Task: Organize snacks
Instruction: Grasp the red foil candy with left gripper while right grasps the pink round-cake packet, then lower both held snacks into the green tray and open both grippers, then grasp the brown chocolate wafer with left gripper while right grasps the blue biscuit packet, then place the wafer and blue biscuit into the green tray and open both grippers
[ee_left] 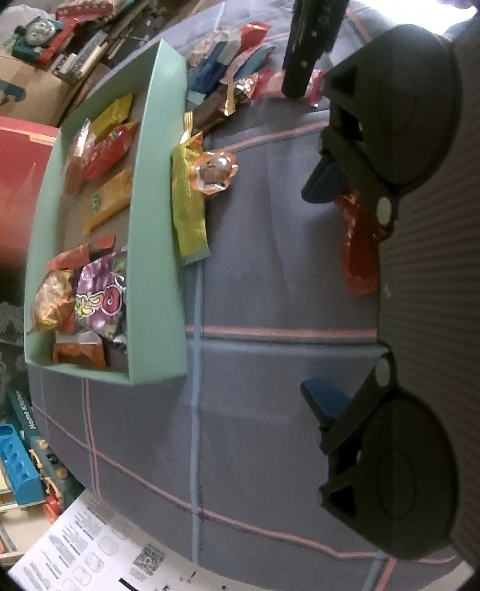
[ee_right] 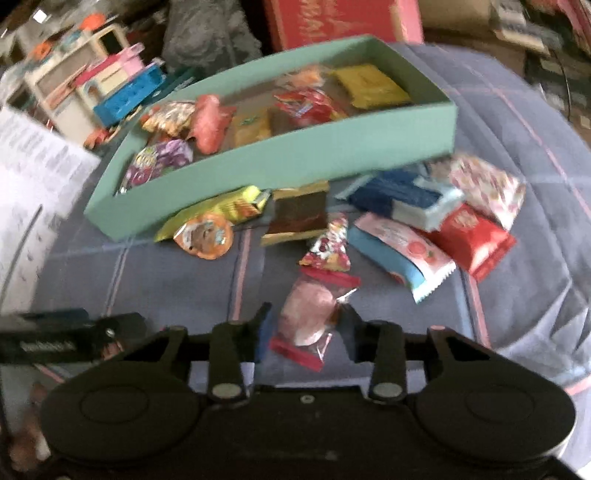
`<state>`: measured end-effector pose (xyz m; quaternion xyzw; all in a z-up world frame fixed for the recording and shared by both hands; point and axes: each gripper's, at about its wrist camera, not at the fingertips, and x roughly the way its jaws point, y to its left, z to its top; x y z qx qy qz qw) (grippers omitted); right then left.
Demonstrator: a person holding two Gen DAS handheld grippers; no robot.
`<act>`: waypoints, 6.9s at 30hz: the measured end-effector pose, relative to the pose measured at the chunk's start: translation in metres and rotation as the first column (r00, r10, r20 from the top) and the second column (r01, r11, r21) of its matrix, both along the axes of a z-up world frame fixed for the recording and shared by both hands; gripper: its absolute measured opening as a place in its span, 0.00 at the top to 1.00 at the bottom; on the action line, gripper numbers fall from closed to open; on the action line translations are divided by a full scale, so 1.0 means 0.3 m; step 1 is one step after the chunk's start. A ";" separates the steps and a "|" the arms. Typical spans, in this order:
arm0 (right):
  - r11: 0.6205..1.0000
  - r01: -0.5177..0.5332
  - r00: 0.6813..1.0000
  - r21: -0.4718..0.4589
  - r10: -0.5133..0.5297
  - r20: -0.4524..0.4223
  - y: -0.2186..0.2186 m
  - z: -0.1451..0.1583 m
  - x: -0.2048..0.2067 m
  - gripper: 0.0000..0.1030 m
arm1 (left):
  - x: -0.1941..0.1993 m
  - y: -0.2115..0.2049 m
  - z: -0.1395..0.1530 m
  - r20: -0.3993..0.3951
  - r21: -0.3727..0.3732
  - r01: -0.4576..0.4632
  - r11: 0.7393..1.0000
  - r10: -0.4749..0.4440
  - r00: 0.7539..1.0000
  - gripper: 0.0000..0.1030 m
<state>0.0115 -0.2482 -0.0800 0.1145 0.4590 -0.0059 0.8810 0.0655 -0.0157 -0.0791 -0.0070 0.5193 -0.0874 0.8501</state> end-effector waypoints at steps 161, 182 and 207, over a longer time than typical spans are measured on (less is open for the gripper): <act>0.987 0.006 1.000 0.161 -0.010 0.022 -0.216 -0.011 0.197 0.55 | 0.165 -0.469 -0.036 0.075 0.004 0.360 0.933 -0.359 0.930 0.64; 0.991 0.059 0.998 0.124 -0.057 -0.018 -0.267 0.003 0.018 0.67 | 0.166 -0.512 -0.032 0.055 0.059 0.416 0.907 -0.419 0.906 0.51; 0.982 -0.095 0.995 -0.165 0.094 -0.013 -0.077 -0.004 0.106 0.57 | 0.124 -0.251 -0.024 0.055 -0.087 0.312 0.946 -0.308 0.950 0.62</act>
